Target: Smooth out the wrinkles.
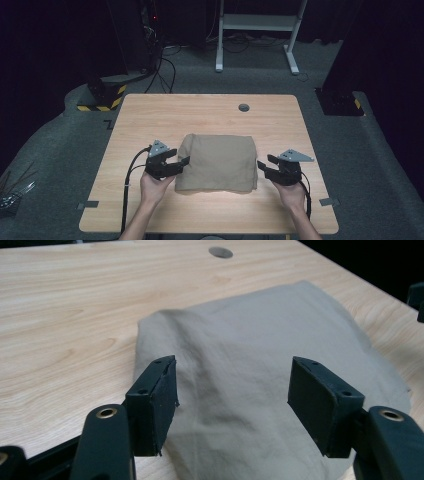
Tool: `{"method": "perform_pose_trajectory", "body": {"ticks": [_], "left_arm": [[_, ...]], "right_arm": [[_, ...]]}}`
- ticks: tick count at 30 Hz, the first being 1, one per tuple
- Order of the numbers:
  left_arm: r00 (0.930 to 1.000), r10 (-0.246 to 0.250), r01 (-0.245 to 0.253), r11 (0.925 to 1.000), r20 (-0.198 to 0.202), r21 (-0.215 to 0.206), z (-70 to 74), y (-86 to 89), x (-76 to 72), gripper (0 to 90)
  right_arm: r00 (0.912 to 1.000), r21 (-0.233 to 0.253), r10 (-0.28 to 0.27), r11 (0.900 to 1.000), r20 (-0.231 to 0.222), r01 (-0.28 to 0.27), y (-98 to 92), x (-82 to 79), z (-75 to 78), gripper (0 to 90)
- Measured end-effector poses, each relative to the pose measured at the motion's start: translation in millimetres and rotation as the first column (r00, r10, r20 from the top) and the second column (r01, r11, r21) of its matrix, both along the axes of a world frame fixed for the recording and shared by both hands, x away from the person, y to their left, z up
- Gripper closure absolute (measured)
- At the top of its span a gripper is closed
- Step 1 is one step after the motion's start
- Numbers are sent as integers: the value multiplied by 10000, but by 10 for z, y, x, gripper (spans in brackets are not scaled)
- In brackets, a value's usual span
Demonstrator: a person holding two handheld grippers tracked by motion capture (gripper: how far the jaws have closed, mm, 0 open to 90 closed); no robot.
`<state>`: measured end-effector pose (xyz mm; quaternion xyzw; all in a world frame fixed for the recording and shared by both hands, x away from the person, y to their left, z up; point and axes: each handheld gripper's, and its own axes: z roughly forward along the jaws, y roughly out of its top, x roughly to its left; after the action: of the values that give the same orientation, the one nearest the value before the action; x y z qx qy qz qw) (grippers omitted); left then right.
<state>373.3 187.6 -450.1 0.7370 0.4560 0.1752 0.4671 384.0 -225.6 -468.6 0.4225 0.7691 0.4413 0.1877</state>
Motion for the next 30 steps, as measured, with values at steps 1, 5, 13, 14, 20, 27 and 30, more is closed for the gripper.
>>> {"method": "perform_pose_trajectory", "body": {"ticks": [1, 5, 13, 14, 20, 27, 30], "left_arm": [[10000, 38, -38, 10000, 42, -41, 12, 16, -6, 366], [9998, 126, -124, 9999, 127, -92, 48, 66, -26, 366], [9996, 213, -212, 9998, 188, -65, 73, 142, -76, 366], [9996, 220, -219, 9997, 190, -55, 77, 152, -81, 366], [9997, 210, -208, 9997, 156, -98, 106, 214, -107, 376], [9987, 430, -426, 9989, 265, -170, 134, 309, -151, 377], [9982, 512, -505, 9985, 303, -224, 142, 343, -174, 377]], "right_arm": [[10000, 29, -20, 10000, 14, 20, -11, -4, 6, 478], [9999, 158, -135, 9998, 56, 134, -63, -23, 31, 478], [9993, 317, -326, 9990, 181, 320, -162, -51, 81, 478], [9992, 316, -339, 9989, 225, 332, -177, -55, 87, 478], [9983, 425, -505, 9979, 279, 493, -245, -83, 111, 478], [9969, 572, -714, 9959, 326, 695, -334, -113, 129, 478], [9964, 620, -771, 9953, 356, 748, -365, -129, 138, 478]]}}
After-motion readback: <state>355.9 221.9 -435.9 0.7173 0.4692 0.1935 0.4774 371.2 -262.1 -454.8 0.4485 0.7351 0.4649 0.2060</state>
